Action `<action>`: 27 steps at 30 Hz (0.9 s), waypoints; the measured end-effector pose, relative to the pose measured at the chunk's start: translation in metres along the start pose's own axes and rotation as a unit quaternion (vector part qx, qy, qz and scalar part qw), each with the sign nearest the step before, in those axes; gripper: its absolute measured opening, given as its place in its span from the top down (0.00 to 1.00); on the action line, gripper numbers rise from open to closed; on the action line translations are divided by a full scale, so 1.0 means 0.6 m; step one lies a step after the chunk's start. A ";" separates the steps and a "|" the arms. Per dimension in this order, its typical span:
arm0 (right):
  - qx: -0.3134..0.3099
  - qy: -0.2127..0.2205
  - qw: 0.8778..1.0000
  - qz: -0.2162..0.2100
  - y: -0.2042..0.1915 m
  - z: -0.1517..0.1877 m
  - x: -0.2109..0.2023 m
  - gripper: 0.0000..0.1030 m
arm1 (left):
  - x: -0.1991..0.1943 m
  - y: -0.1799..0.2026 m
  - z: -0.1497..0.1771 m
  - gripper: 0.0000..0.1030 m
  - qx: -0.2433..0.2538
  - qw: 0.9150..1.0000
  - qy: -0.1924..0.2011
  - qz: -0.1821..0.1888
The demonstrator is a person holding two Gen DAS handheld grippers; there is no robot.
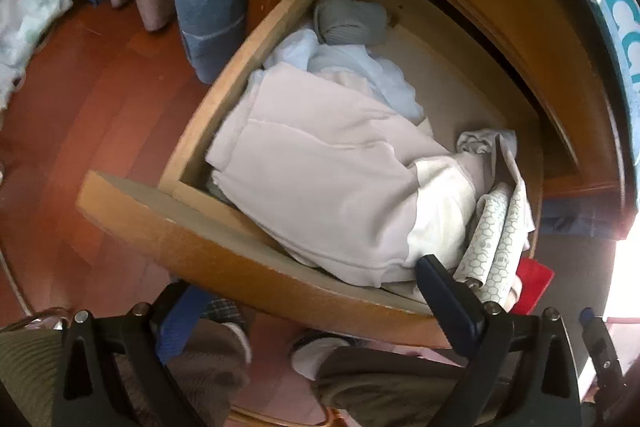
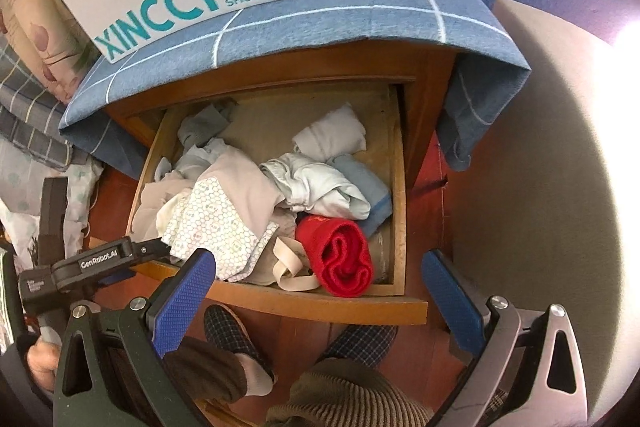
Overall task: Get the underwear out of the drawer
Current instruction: 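Lower the left gripper into the drawer and grasp the beige underwear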
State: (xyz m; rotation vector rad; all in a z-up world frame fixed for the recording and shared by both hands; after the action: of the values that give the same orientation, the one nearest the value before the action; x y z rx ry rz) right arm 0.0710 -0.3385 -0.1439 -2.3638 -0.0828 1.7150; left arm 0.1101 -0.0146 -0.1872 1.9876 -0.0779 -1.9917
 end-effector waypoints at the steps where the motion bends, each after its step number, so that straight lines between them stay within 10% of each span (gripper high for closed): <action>1: -0.001 0.001 1.000 0.002 0.000 0.000 0.000 0.01 | -0.005 0.003 0.002 0.02 0.002 1.000 0.001 -0.004; 17: 0.002 -0.011 1.000 -0.006 -0.002 0.004 0.008 0.01 | -0.141 0.072 -0.002 0.03 0.116 0.986 0.102 -0.056; 27: 0.021 -0.009 1.000 0.005 0.009 0.001 0.010 0.01 | -0.129 0.157 -0.021 0.03 0.182 0.980 0.065 -0.047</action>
State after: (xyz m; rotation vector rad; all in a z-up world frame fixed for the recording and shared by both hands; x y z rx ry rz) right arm 0.0716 -0.3429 -0.1507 -2.3230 -0.0367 1.7251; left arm 0.1385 -0.0808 -0.0879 2.3818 -0.3463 -2.0129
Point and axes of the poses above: each gripper's, at about its wrist camera, not at the fingertips, and x roughly the way its jaws point, y to its right, z to its underside, the point moved 10 cm from there along x, roughly the way its jaws point, and after that the axes turned 9 degrees about -y, right-handed, at the moved point
